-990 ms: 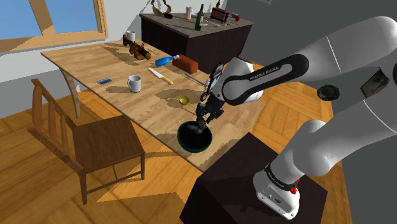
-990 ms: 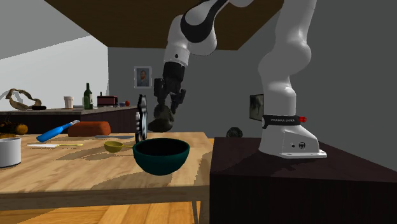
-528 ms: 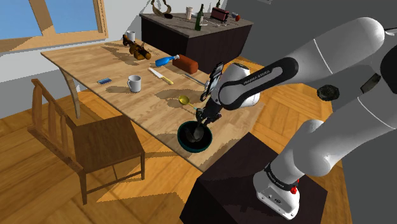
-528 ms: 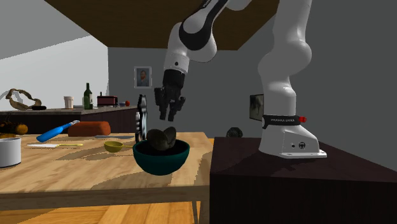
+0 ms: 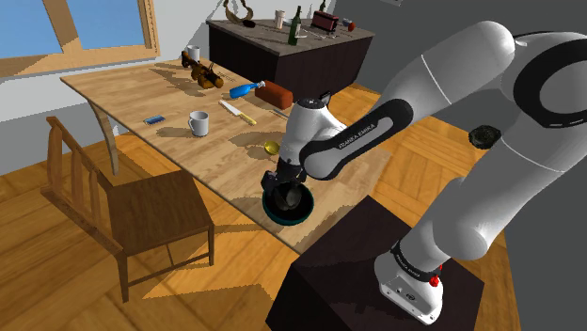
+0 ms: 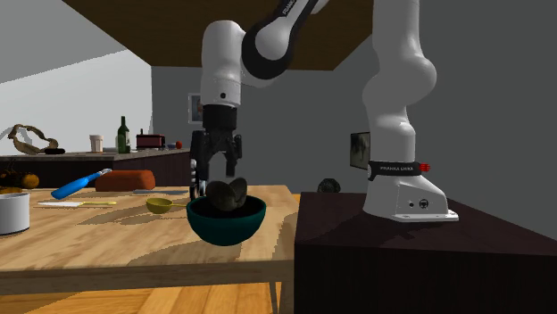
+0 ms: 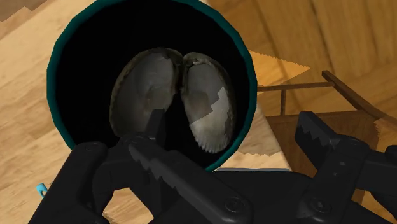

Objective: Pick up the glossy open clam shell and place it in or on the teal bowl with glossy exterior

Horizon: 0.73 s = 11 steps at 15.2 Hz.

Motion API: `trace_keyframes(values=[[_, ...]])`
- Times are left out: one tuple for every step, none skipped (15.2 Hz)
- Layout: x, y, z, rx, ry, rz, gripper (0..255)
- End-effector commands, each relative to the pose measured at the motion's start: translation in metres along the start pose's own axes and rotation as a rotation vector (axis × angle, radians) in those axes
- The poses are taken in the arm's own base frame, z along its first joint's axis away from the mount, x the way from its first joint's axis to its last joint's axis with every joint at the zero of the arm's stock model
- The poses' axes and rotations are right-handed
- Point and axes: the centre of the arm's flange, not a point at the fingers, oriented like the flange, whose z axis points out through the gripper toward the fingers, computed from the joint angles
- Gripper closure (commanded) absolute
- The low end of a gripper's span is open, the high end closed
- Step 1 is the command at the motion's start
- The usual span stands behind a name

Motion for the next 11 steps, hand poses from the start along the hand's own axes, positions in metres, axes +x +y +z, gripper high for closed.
trace_keyframes(values=[[0.000,-0.003,0.011,-0.007,0.001,-0.006,0],[0.000,-0.003,0.016,-0.007,0.001,-0.006,0],[0.000,-0.002,0.021,-0.007,0.001,-0.006,0],[0.000,-0.002,0.026,-0.007,0.001,-0.006,0],[0.000,-0.002,0.035,-0.007,0.001,-0.006,0],[0.000,-0.002,0.035,-0.007,0.001,-0.006,0],[0.000,-0.002,0.035,-0.007,0.001,-0.006,0],[0.000,-0.002,0.035,-0.007,0.001,-0.006,0],[0.000,-0.002,0.035,-0.007,0.001,-0.006,0],[0.000,-0.002,0.035,-0.007,0.001,-0.006,0],[0.000,-0.002,0.035,-0.007,0.001,-0.006,0]])
